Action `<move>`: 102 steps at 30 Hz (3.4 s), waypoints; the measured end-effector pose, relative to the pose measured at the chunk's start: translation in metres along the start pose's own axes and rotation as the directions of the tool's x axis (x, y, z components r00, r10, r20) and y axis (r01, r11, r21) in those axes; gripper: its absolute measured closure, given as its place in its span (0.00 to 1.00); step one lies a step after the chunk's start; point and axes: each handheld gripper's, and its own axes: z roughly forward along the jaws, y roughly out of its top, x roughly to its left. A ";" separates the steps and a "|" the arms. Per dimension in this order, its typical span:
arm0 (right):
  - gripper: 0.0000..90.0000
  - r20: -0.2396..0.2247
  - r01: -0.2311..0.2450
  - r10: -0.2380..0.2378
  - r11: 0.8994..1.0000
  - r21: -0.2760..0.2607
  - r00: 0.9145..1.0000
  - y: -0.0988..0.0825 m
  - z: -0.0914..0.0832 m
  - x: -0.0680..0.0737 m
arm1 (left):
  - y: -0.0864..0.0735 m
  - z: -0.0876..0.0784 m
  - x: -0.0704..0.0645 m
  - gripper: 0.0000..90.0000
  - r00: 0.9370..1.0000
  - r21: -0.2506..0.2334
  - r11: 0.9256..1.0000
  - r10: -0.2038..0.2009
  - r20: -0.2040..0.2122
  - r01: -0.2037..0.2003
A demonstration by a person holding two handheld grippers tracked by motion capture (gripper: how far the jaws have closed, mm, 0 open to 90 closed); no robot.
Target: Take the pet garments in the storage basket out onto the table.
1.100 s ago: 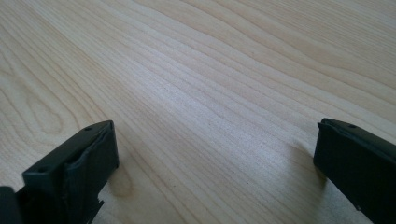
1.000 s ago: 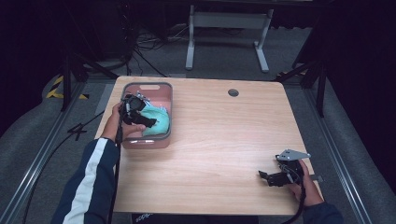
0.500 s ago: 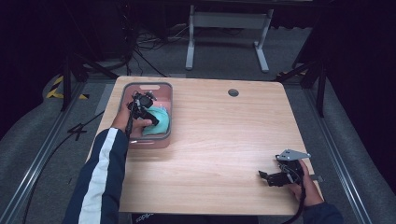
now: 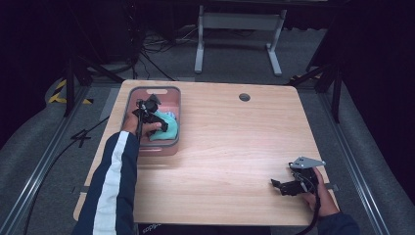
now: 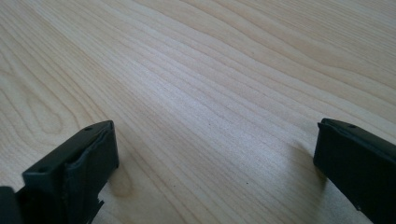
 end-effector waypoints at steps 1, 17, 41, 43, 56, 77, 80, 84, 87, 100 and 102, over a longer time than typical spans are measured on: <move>0.00 0.000 0.000 0.000 1.000 0.000 1.000 0.000 0.000 0.000 | 0.000 0.000 0.000 0.00 1.000 0.004 1.000 0.003 0.000 -0.003; 0.00 0.000 0.001 -0.001 1.000 0.000 1.000 0.000 0.000 0.000 | 0.007 -0.011 -0.019 0.66 0.982 0.006 0.986 0.168 0.086 -0.169; 0.00 0.000 0.000 0.000 1.000 0.000 1.000 0.000 0.000 0.000 | -0.032 -0.091 -0.011 0.78 0.972 -0.364 0.907 0.235 0.018 -0.213; 0.00 0.000 0.000 0.000 1.000 0.000 1.000 0.000 0.000 0.000 | -0.038 -0.097 -0.009 0.78 0.973 -0.397 0.894 0.230 0.013 -0.206; 0.00 0.000 0.000 0.000 1.000 0.000 1.000 0.000 0.000 0.000 | -0.079 -0.135 -0.002 0.78 0.963 -0.576 0.794 0.264 0.044 -0.192; 0.00 0.000 0.000 0.000 1.000 0.000 1.000 0.000 0.000 0.000 | -0.100 -0.166 -0.026 0.78 0.936 -0.669 0.707 0.348 0.047 -0.230; 0.00 0.000 0.000 0.000 1.000 0.000 1.000 0.000 0.000 0.000 | -0.099 -0.169 -0.033 0.78 0.931 -0.666 0.704 0.364 0.043 -0.245; 0.00 0.000 0.000 0.000 1.000 0.000 1.000 0.000 0.000 0.000 | -0.096 -0.174 -0.042 0.78 0.921 -0.672 0.691 0.388 0.033 -0.267; 0.00 0.001 0.001 -0.001 1.000 0.000 1.000 0.000 0.000 0.000 | -0.094 -0.177 -0.050 0.78 0.913 -0.671 0.685 0.407 0.029 -0.284; 0.00 0.000 0.000 0.000 1.000 0.000 1.000 0.000 0.000 0.000 | -0.080 -0.173 -0.080 0.78 0.882 -0.673 0.669 0.469 0.050 -0.317; 0.00 0.001 0.000 0.000 1.000 0.000 1.000 0.000 0.000 0.000 | -0.077 -0.171 -0.085 0.78 0.875 -0.667 0.670 0.481 0.055 -0.326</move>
